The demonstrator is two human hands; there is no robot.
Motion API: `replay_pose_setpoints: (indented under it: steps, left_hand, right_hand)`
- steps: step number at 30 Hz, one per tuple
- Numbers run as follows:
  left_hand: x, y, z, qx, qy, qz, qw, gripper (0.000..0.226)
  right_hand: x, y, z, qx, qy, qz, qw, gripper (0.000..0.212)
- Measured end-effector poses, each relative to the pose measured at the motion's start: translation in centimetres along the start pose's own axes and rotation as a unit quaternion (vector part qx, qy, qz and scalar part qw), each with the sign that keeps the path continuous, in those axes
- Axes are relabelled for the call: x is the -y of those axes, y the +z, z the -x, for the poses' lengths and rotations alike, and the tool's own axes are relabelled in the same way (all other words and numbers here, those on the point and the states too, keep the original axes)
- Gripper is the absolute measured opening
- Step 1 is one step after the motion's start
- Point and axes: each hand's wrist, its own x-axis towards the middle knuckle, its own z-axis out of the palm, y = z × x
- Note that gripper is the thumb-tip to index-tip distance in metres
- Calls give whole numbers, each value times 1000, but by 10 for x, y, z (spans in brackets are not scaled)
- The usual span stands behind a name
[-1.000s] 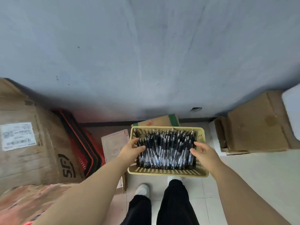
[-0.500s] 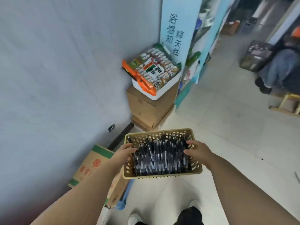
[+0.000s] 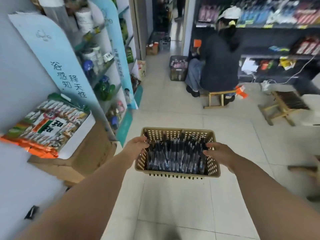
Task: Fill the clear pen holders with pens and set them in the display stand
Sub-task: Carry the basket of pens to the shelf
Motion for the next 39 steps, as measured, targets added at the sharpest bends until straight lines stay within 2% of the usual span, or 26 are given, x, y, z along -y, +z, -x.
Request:
replay_pose_setpoints:
  steps: [7, 12, 19, 25, 31, 39]
  left_hand:
    - [-97, 128, -69, 120, 64, -148, 980, 44]
    - [-147, 215, -147, 198, 108, -231, 947, 52]
    - [-234, 352, -259, 289, 163, -306, 892, 51]
    - [-314, 494, -309, 332, 223, -319, 859, 43]
    - [-366, 661, -348, 333, 257, -319, 849, 38]
    - [-448, 830, -377, 320, 231, -278, 876, 38]
  right_hand:
    - [-24, -114, -55, -102, 52, -77, 990, 44]
    - [-33, -181, -119, -142, 94, -94, 981, 45]
    - [-34, -282, -199, -225, 155, -133, 953, 47]
    - [-50, -374, -241, -299, 187, -177, 919, 44]
    - [-90, -505, -301, -333, 199, -211, 897, 43]
    - [-106, -685, -367, -333, 184, -200, 903, 42]
